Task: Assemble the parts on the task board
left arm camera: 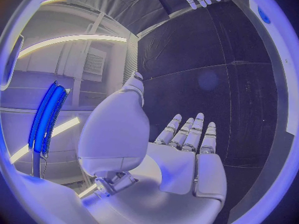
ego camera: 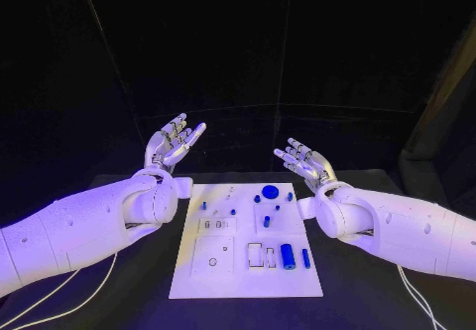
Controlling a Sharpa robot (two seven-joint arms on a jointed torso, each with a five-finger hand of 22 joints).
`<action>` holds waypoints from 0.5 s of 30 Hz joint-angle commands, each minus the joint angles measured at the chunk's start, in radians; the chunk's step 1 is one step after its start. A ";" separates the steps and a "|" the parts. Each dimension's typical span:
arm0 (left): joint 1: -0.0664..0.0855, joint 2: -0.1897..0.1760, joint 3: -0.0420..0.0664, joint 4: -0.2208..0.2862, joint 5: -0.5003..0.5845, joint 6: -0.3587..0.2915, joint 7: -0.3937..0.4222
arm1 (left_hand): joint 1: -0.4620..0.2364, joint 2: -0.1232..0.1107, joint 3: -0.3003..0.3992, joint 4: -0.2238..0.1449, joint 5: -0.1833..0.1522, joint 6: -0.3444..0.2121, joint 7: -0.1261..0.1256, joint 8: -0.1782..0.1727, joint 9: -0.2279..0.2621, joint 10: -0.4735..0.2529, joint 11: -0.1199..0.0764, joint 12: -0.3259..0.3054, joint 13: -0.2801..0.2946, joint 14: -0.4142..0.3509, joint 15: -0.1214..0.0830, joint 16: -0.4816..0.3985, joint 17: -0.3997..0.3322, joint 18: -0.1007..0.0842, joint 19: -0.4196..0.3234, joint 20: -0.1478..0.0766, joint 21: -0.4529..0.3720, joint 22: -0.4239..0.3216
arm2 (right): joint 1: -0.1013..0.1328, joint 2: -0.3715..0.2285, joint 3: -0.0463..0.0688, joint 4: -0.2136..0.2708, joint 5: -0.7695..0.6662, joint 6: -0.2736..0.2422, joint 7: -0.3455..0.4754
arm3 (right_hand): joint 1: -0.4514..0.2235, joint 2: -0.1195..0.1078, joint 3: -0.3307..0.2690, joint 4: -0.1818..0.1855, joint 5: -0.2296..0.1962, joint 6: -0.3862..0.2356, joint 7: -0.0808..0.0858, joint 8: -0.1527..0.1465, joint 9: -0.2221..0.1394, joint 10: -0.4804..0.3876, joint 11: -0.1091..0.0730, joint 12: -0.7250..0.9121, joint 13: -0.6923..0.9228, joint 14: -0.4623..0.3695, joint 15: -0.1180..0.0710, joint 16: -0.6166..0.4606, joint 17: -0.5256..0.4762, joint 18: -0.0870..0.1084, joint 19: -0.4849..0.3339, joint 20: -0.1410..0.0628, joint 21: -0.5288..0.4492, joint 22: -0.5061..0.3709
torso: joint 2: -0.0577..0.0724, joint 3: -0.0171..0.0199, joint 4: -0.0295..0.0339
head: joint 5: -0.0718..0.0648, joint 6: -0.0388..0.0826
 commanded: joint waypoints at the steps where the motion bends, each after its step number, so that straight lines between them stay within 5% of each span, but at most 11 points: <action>1: 0.001 0.002 0.001 0.000 0.005 0.056 0.059 | 0.045 -0.005 0.002 0.015 0.007 0.020 0.090 0.005 0.003 0.018 0.006 0.008 0.002 0.020 0.005 0.006 0.003 0.025 0.003 0.015 0.005 0.002 | 0.010 0.010 -0.005 -0.023 -0.107 0.172 -0.045 | 0.073 0.007 0.004 -0.033 0.013 0.036 0.110 0.009 0.005 0.038 0.019 0.009 0.005 0.032 0.015 0.009 0.005 0.019 0.025 0.015 0.011 0.006 | 0.000 0.0001 -0.0003 | 0.000 0.000; 3: 0.001 0.002 0.001 0.000 0.005 0.056 0.059 | 0.044 -0.003 0.003 0.015 0.006 0.022 0.091 0.006 0.003 0.020 0.008 0.008 0.003 0.024 0.006 0.007 0.003 0.026 0.003 0.016 0.005 0.002 | 0.013 0.013 -0.007 -0.031 -0.118 0.190 -0.050 | 0.105 0.011 0.010 -0.056 0.011 0.080 0.126 0.017 0.011 0.096 0.034 0.018 0.010 0.106 0.026 0.022 0.012 0.025 0.087 0.015 0.026 0.015 | 0.000 0.0001 -0.0003 | 0.000 0.000; 6: 0.001 0.002 0.001 0.000 0.005 0.056 0.059 | 0.045 0.000 0.005 0.015 0.005 0.027 0.094 0.007 0.004 0.025 0.010 0.009 0.003 0.031 0.007 0.008 0.005 0.027 0.005 0.016 0.006 0.003 | 0.016 0.016 -0.009 -0.038 -0.126 0.204 -0.054 | 0.161 0.014 0.020 -0.096 0.008 0.223 0.149 0.043 0.026 0.290 0.062 0.051 0.025 0.339 0.048 0.074 0.031 0.068 0.271 0.011 0.080 0.042 | 0.000 0.0001 -0.0003 | 0.000 0.000; 7: 0.000 -0.013 -0.013 -0.008 0.013 0.067 0.056 | 0.045 0.001 0.006 0.015 0.005 0.029 0.094 0.007 0.004 0.026 0.011 0.009 0.003 0.033 0.008 0.009 0.005 0.027 0.006 0.017 0.007 0.003 | 0.016 0.007 -0.009 -0.079 -0.175 0.148 -0.023 | 0.178 0.014 0.023 -0.109 0.007 0.288 0.148 0.058 0.033 0.373 0.063 0.066 0.031 0.413 0.045 0.090 0.036 0.081 0.343 0.010 0.103 0.052 | 0.005 -0.0028 -0.0024 | 0.000 -0.009; 10: -0.001 -0.021 -0.018 -0.003 0.014 0.075 0.055 | 0.046 0.004 0.008 0.014 0.004 0.033 0.097 0.007 0.004 0.031 0.013 0.010 0.004 0.042 0.010 0.010 0.006 0.028 0.012 0.017 0.009 0.004 | 0.016 0.005 -0.009 -0.095 -0.218 0.124 -0.008 | 0.217 0.014 0.035 -0.142 -0.002 0.483 0.134 0.101 0.052 0.622 0.039 0.119 0.046 0.635 0.019 0.134 0.047 0.113 0.467 0.011 0.149 0.066 | 0.009 -0.0042 -0.0026 | 0.000 -0.009; 15: -0.003 -0.033 -0.022 0.007 0.015 0.093 0.057 | 0.062 0.033 0.034 0.013 -0.003 0.100 0.122 0.019 0.011 0.125 0.041 0.025 0.013 0.176 0.029 0.047 0.025 0.014 0.077 0.020 0.031 0.018 | 0.020 -0.001 -0.008 -0.109 -0.293 0.109 -0.001 | 0.243 0.013 0.051 -0.177 -0.019 0.690 0.110 0.133 0.061 0.733 0.008 0.131 0.040 0.764 -0.016 0.150 0.046 0.140 0.554 0.003 0.182 0.069 | 0.019 -0.0040 -0.0023 | 0.000 -0.004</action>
